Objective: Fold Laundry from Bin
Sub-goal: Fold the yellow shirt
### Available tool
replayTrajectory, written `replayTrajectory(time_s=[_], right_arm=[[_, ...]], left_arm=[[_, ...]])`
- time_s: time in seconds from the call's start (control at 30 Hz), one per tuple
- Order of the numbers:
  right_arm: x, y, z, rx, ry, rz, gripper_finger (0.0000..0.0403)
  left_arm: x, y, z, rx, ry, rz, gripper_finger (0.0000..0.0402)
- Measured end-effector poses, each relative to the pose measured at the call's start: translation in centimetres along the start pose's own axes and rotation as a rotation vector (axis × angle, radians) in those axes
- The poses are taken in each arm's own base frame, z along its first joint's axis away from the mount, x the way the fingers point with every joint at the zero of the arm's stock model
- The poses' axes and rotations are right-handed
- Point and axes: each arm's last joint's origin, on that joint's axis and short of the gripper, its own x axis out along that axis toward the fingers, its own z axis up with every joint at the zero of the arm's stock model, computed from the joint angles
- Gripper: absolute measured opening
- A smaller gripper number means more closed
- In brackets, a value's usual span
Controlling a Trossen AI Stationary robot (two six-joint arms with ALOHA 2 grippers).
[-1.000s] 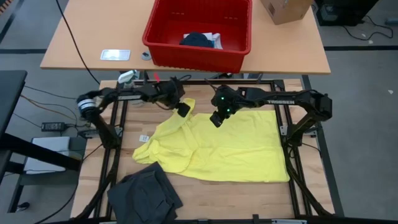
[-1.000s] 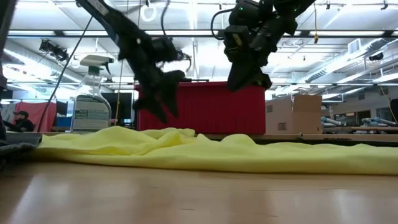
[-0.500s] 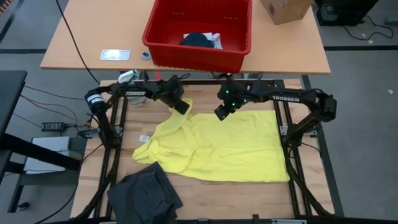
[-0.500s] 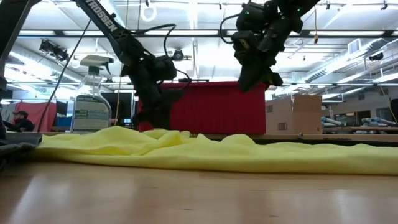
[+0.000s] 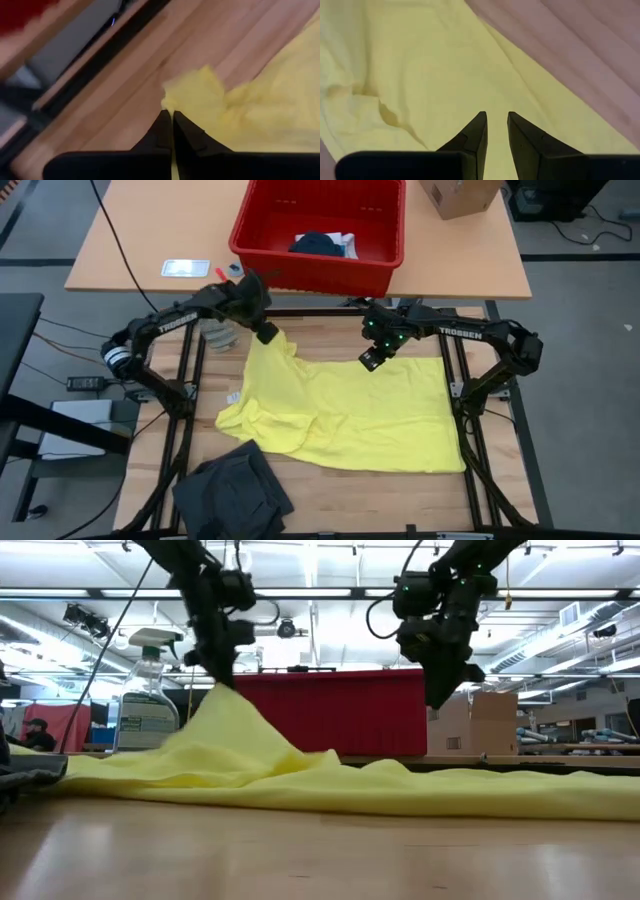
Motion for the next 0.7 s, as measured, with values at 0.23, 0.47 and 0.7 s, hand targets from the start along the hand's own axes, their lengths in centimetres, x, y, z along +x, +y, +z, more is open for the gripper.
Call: replayTrajectory(time_s=[0.23,0.47,0.7], right_arm=[[1.9,-1.9,-0.9,0.024,0.035,-0.024,0.0087],[2.2,-3.1,-2.5,0.067,0.183,-0.051,0.0112],[1.9,-3.4,-3.4,0.089,0.292,-0.067,0.0123]], left_arm=[[4.1,0.5,-4.3,-0.073,0.308,0.023,0.0013],[5.1,-0.4,-3.3,-0.114,0.183,0.000,0.0097],[4.6,-0.7,-0.2,-0.102,-0.059,-0.121,0.0174]])
